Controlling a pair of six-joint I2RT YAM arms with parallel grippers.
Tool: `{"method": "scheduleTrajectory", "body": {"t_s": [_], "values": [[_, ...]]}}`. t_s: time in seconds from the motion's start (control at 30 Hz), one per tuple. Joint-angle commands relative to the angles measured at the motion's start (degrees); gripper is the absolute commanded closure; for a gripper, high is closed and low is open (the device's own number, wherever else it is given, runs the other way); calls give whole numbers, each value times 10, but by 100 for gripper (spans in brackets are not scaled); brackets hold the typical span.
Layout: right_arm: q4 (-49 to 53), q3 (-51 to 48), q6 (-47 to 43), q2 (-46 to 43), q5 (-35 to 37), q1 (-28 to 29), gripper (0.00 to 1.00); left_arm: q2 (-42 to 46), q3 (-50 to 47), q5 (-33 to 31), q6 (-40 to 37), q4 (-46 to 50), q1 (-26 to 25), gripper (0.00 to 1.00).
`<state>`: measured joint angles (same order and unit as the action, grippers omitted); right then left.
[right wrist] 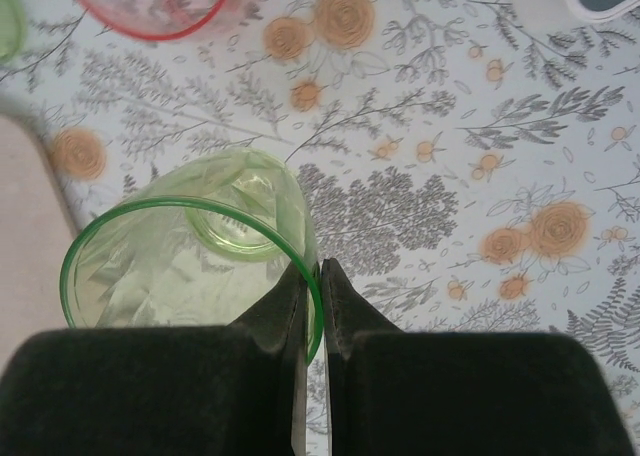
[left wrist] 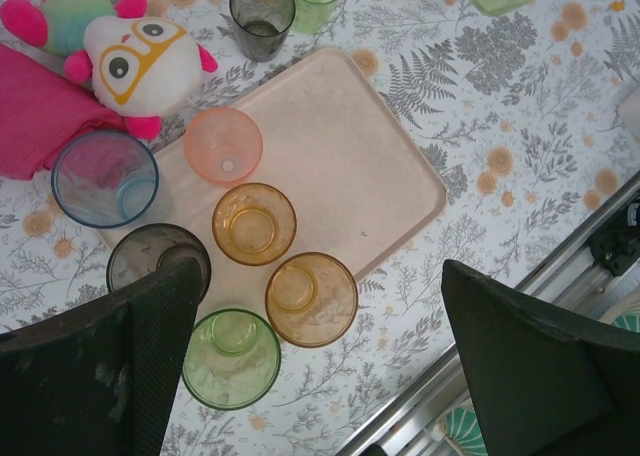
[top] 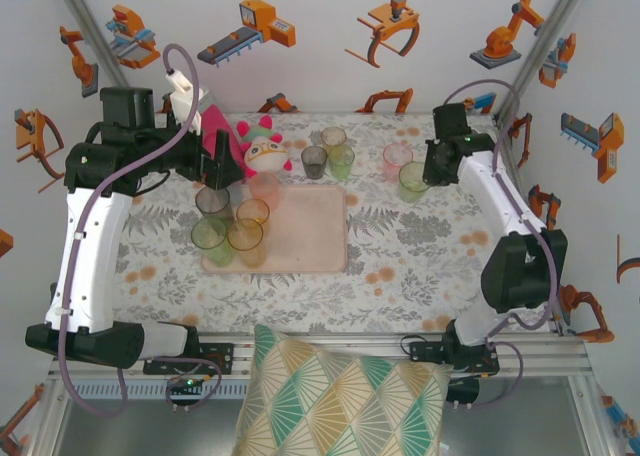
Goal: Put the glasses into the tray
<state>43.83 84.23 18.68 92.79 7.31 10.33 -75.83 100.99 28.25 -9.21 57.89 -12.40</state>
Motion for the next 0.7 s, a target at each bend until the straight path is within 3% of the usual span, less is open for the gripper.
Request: {"method": "scheduleTrajectory", "body": {"t_s": [0.0, 0.33, 0.67], "values": [[-5, -11, 23, -37, 21, 44, 91, 5, -8, 3, 15, -11, -4, 3], [0, -12, 58, -48, 35, 171, 90, 7, -17, 3, 14, -14, -4, 3], [-9, 20, 74, 6, 42, 275, 90, 8, -12, 12, 3, -5, -2, 3]]}}
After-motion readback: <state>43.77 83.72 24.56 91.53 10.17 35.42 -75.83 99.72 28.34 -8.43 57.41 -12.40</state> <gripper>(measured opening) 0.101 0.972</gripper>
